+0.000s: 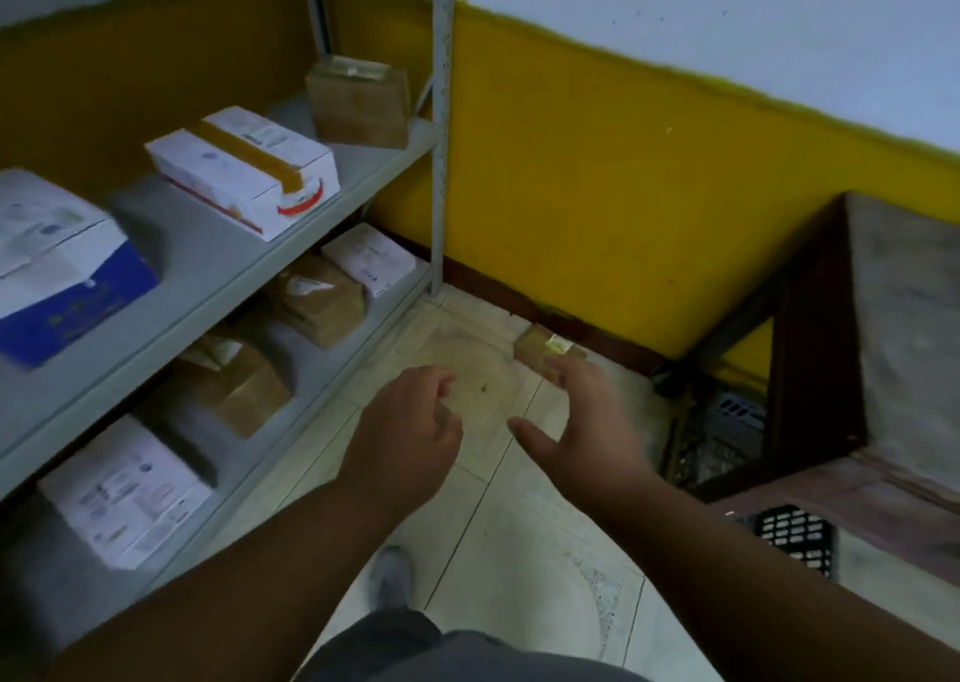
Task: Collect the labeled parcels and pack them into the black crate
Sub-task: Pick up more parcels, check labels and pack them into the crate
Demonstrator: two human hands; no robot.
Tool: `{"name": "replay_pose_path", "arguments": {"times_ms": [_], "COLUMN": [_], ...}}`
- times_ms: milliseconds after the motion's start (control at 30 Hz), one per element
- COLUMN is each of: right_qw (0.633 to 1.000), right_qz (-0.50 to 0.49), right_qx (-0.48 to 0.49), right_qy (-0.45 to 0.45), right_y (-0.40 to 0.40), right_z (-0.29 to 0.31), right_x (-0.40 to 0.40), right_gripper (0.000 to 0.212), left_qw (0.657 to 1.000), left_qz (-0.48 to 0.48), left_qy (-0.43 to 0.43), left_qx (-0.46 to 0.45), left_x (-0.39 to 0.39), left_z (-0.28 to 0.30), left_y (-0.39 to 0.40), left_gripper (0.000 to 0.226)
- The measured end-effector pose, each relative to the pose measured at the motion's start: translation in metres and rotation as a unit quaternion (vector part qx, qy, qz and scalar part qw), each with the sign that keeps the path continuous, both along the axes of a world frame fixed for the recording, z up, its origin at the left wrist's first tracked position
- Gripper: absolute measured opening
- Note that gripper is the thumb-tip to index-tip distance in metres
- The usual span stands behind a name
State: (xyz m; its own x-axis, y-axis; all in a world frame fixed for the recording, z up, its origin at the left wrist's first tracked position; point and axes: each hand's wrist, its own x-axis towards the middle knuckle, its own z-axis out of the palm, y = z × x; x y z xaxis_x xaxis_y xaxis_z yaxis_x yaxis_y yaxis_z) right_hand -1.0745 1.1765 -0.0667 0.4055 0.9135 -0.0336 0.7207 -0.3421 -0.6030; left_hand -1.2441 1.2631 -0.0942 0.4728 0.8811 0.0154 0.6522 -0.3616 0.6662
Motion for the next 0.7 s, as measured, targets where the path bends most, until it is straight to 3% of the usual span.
{"name": "replay_pose_path", "arguments": {"times_ms": [200, 433, 700], "right_qw": [0.997, 0.993, 0.994], "right_qz": [-0.073, -0.109, -0.043], "right_qx": [0.013, 0.006, -0.069], "right_qy": [0.038, 0.043, 0.069], "right_y": [0.085, 0.158, 0.289], "right_z": [0.010, -0.008, -0.070], "right_x": [0.031, 0.116, 0.271], "right_gripper": [0.067, 0.065, 0.064], "left_qw": [0.999, 0.993, 0.983], "left_qz": [-0.054, -0.097, -0.012], "left_qy": [-0.002, -0.029, -0.042], "left_qx": [0.002, -0.068, -0.178], "left_x": [0.061, 0.154, 0.276], "left_z": [0.018, 0.000, -0.047], "left_y": [0.124, 0.192, 0.270], "left_gripper": [0.037, 0.037, 0.033]}}
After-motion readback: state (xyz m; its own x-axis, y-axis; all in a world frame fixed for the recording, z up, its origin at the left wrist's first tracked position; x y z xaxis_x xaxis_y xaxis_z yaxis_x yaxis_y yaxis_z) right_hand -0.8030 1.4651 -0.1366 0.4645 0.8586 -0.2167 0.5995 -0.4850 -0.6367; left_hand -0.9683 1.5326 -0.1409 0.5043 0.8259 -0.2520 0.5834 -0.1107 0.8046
